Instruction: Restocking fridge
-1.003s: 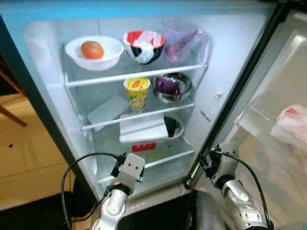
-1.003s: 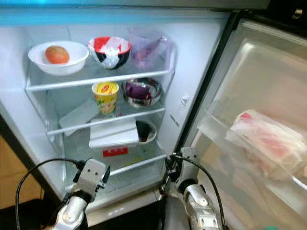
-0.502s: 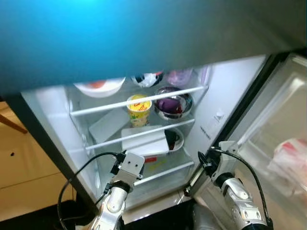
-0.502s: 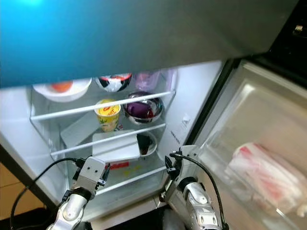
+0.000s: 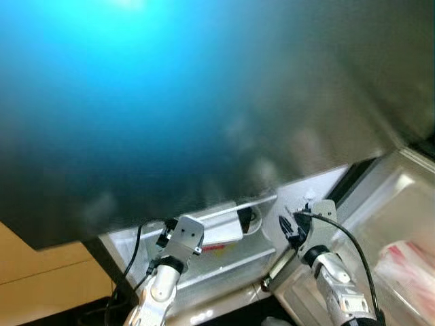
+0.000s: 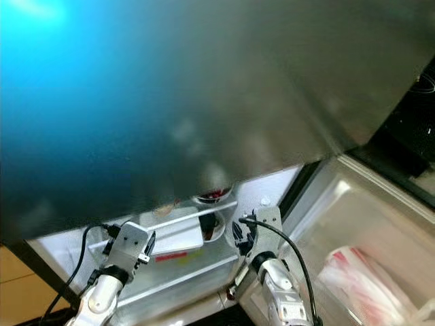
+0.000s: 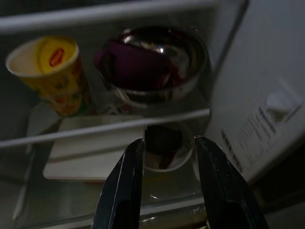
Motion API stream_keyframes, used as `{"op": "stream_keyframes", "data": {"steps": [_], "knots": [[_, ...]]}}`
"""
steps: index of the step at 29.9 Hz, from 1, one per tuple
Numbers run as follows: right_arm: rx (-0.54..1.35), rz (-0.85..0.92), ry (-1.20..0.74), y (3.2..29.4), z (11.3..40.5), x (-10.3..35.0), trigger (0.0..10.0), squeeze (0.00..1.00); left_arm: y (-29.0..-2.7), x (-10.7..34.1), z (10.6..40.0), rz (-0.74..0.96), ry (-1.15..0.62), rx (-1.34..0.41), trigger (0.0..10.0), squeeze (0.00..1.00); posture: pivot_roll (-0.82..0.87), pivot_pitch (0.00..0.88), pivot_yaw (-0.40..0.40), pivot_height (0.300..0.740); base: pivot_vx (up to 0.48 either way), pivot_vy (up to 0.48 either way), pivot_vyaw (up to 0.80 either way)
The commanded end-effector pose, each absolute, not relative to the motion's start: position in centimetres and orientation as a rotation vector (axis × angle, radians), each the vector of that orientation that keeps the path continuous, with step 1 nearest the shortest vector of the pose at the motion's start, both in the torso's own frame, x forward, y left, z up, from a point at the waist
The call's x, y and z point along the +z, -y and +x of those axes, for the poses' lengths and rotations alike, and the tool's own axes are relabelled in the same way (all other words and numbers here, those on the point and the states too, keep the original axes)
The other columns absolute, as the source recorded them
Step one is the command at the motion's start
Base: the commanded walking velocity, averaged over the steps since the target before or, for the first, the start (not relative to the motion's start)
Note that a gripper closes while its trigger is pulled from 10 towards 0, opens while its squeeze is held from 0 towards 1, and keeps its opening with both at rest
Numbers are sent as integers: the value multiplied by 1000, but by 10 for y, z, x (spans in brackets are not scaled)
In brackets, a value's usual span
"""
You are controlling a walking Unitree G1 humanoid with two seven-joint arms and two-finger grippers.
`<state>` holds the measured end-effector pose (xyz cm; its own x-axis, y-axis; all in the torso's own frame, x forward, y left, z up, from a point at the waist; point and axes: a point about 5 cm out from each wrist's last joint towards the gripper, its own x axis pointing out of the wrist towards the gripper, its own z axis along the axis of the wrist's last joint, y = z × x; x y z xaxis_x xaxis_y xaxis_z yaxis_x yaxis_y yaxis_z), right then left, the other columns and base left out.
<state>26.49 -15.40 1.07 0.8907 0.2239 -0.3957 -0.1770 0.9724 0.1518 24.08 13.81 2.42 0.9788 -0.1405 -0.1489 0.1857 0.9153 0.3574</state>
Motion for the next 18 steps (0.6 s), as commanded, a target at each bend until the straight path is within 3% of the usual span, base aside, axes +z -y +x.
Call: {"op": "stream_keyframes", "data": {"steps": [1, 15, 18], "knots": [[190, 104, -437, 159, 262, 7, 10000, 0, -140, 19, 238, 392, -139, -174, 10000, 0, -35, 0, -118, 726, 0, 0, 0], [175, 94, -459, 162, 262, 4, 10000, 0, -143, 14, 235, 400, -159, -173, 10000, 0, -37, 0, -117, 740, 0, 0, 0], [147, 75, -460, 174, 266, 6, 10000, 0, -145, 9, 232, 408, -182, -172, 10000, 0, -41, 0, -116, 740, 0, 0, 0]]}}
